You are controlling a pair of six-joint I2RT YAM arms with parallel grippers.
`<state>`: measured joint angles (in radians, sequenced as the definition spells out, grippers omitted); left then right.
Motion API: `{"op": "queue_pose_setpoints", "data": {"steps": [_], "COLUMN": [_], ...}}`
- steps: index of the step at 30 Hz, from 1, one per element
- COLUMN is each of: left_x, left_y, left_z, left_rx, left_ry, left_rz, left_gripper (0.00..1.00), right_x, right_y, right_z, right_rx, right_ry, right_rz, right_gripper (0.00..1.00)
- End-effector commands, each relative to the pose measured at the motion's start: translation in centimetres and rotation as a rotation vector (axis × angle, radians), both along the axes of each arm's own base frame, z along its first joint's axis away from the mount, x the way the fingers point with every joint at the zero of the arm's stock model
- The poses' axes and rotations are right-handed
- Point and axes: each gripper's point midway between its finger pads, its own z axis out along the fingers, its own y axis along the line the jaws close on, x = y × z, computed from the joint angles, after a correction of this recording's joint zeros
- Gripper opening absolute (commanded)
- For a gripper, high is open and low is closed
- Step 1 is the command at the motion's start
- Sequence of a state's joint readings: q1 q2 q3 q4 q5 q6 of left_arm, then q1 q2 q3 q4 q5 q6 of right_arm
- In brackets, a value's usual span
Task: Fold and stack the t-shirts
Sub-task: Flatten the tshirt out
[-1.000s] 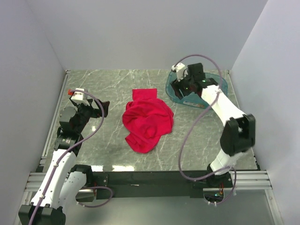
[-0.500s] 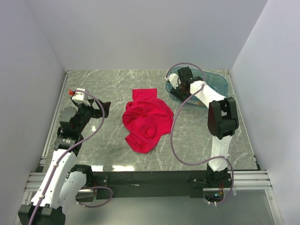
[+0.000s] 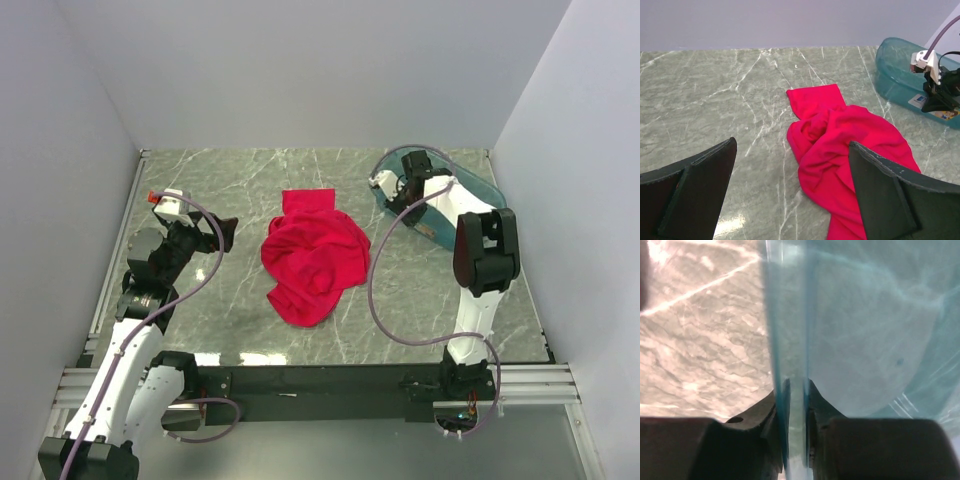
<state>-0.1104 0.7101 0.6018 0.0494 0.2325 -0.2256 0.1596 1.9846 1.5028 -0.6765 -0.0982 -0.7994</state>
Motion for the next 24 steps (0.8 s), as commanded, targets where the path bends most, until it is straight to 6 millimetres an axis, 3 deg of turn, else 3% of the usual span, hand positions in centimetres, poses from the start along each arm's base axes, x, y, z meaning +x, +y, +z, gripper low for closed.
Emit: {"op": "queue_pose_setpoints", "data": {"steps": [1, 3, 4, 10, 12, 14, 15, 16, 17, 21, 24], "left_x": [-0.2, -0.2, -0.2, -0.1, -0.1, 0.0, 0.0, 0.1, 0.1, 0.2, 0.4], "left_y": [-0.4, -0.5, -0.5, -0.5, -0.6, -0.5, -0.5, -0.4, -0.4, -0.6, -0.7], "left_z": [2.1, 2.2, 2.2, 1.9, 1.9, 1.7, 1.5, 1.4, 1.4, 1.2, 1.0], "left_rx": [-0.006, -0.008, -0.008, -0.004, -0.001, 0.003, 0.005, 0.007, 0.008, 0.009, 0.011], "left_ry": [-0.076, -0.080, -0.077, -0.071, -0.069, -0.065, -0.060, -0.057, -0.056, -0.049, -0.042], "left_rz": [-0.021, -0.027, -0.027, -0.024, -0.027, -0.022, -0.021, -0.018, -0.018, -0.027, -0.030], "left_gripper": [0.99, 0.99, 0.99, 0.99, 0.99, 0.99, 1.00, 0.99, 0.99, 0.99, 0.99], "right_x": [1.8, 2.8, 3.3, 7.1, 8.4, 9.0, 10.0, 10.0, 10.2, 11.3, 12.2], "right_y": [0.1, 0.3, -0.6, -3.8, -4.6, -5.9, -6.5, -6.9, -8.1, -9.5, -10.1], "right_z": [2.6, 3.0, 2.9, 4.0, 5.0, 4.0, 4.8, 3.4, 3.3, 2.7, 3.3], "right_rx": [0.062, 0.114, 0.100, 0.057, 0.051, 0.042, 0.055, 0.036, 0.044, 0.053, 0.063], "right_ry": [-0.071, -0.097, -0.123, -0.302, -0.337, -0.311, -0.333, -0.297, -0.289, -0.291, -0.330], "right_rz": [-0.127, -0.318, -0.470, -0.864, -0.907, -0.943, -0.957, -0.968, -0.987, -0.975, -0.955], "right_gripper": [0.00, 0.00, 0.00, 0.00, 0.00, 0.00, 0.00, 0.00, 0.00, 0.00, 0.00]}}
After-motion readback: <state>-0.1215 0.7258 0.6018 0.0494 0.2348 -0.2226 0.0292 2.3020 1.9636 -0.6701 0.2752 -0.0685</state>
